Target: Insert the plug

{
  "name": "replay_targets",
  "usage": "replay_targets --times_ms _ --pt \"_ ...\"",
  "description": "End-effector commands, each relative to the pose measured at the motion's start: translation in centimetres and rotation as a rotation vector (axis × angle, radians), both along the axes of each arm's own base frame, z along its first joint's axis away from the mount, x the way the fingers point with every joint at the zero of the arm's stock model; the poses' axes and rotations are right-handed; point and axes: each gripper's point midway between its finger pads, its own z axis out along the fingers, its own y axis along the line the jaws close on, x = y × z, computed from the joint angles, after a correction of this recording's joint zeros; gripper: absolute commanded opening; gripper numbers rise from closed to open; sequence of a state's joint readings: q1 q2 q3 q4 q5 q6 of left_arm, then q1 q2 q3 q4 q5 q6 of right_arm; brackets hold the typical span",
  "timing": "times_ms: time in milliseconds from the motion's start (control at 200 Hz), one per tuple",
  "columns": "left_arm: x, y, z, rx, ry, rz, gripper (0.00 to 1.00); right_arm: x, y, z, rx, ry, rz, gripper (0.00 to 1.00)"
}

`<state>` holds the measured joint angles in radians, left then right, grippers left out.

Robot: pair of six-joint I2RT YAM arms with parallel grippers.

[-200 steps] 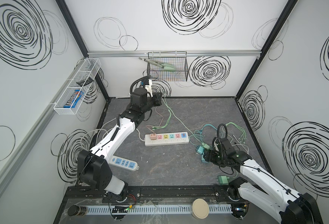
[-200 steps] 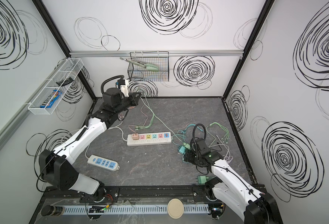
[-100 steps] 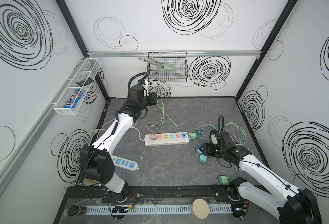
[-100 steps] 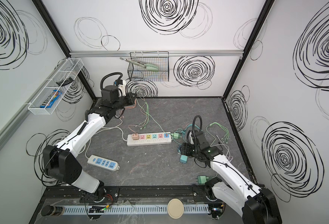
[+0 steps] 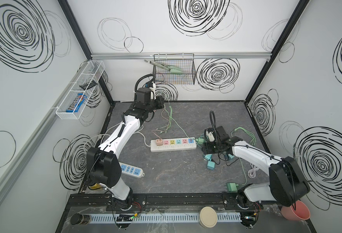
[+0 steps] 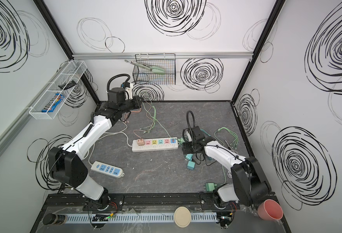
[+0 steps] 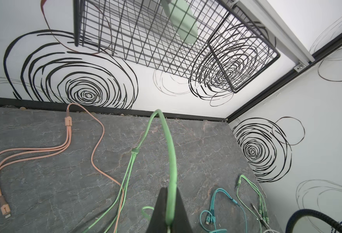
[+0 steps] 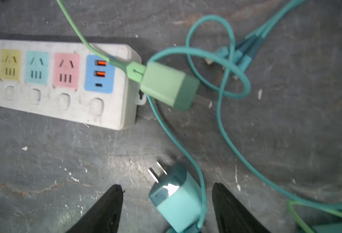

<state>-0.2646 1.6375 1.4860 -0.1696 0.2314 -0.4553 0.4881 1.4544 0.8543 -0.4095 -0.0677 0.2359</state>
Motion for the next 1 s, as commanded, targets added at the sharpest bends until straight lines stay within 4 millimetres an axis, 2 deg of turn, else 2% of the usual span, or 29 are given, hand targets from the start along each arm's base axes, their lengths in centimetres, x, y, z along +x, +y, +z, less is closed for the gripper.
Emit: replay_targets --times_ms 0,145,305,460,660,811,996 --pt "0.3 -0.2 1.5 0.006 -0.045 -0.016 0.0 1.2 -0.1 -0.6 -0.218 -0.028 0.207 0.73" --pt "0.4 -0.1 1.1 0.008 -0.031 -0.015 0.0 3.2 -0.5 -1.6 -0.345 -0.04 0.339 0.73" --pt "0.4 0.0 0.9 0.01 -0.02 -0.015 0.0 4.7 0.7 -1.8 -0.347 -0.077 0.467 0.73" --pt "0.4 0.2 0.8 0.012 -0.013 -0.011 0.0 5.7 -0.4 -2.9 -0.452 -0.037 0.521 0.73" --pt "0.4 0.2 0.6 0.035 -0.017 -0.02 0.0 7.2 -0.4 -2.2 -0.446 -0.058 0.565 0.74" --pt "0.5 0.2 0.5 0.035 -0.012 -0.019 0.0 6.1 0.2 -2.9 -0.4 -0.016 0.688 0.73" --pt "0.4 0.1 0.4 0.037 -0.011 -0.024 0.0 5.4 -0.8 -4.3 -0.4 0.038 0.72 0.63"
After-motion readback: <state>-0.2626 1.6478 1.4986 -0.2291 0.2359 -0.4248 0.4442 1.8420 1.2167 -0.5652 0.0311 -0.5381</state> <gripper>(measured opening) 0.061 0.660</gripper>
